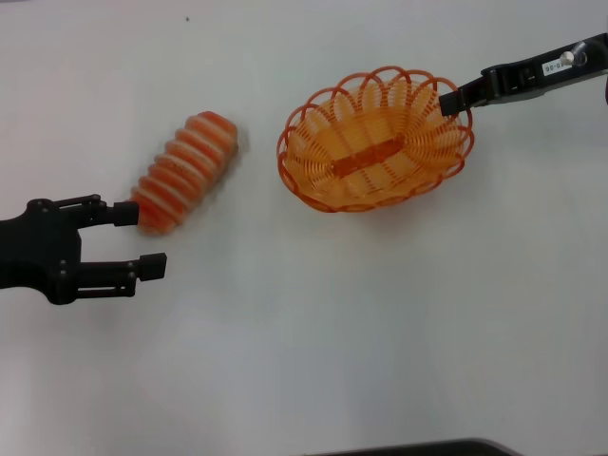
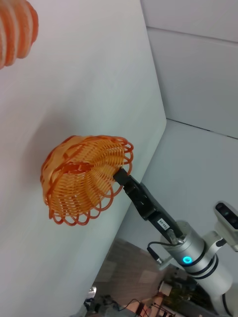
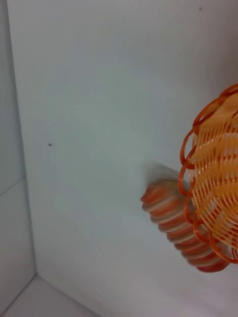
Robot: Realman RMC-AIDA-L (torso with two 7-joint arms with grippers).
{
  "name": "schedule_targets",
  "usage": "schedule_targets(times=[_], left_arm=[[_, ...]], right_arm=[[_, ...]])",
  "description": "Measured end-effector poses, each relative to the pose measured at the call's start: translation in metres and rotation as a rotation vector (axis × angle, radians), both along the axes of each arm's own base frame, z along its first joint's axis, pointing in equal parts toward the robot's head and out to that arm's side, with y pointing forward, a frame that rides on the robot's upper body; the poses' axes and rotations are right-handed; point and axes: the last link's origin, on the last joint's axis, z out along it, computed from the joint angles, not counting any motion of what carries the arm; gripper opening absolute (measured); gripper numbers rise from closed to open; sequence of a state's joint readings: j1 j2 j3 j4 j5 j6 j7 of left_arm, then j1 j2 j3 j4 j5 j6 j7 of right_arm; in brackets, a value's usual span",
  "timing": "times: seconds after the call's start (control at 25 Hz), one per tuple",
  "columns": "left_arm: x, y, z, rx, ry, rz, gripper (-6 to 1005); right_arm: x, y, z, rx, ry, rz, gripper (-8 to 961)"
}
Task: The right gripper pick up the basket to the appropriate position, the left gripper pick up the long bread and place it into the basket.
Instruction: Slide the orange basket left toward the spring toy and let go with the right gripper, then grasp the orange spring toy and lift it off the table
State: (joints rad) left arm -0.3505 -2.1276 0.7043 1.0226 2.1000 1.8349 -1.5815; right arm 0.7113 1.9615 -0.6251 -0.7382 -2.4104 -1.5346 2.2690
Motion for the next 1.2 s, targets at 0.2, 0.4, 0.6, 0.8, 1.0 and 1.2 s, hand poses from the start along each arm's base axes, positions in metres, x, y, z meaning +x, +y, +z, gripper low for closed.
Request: schedule_targets(times=[0.2, 0.4, 0.6, 0.8, 1.0, 1.2], left_arm=[[0.003, 0.003, 0.001, 0.003, 0.007, -0.013, 844], [0.005, 0.006, 0.002, 0.005, 0.011, -0.022, 844], [0.005, 0.008, 0.004, 0.006, 0.015, -0.026, 844], [0.004, 0.008, 0.004, 0.008, 0.018, -0.023, 843], [0.002, 0.006, 0.005, 0.010, 0.018, -0.017, 843], [0.001, 0.006, 0.006, 0.015, 0.018, -0.013, 843]], right_arm=[[0.013, -0.007, -0.007, 0.041, 0.048, -0.074, 52], [0.025, -0.010, -0.021, 0.068, 0.076, -0.147, 53], [0.032, -0.011, -0.031, 0.082, 0.076, -0.190, 64], [0.035, -0.009, -0.031, 0.108, 0.087, -0.221, 90], [0.036, -0.009, -0.029, 0.121, 0.098, -0.228, 224], [0.043, -0.003, 0.004, 0.240, 0.093, -0.225, 432]])
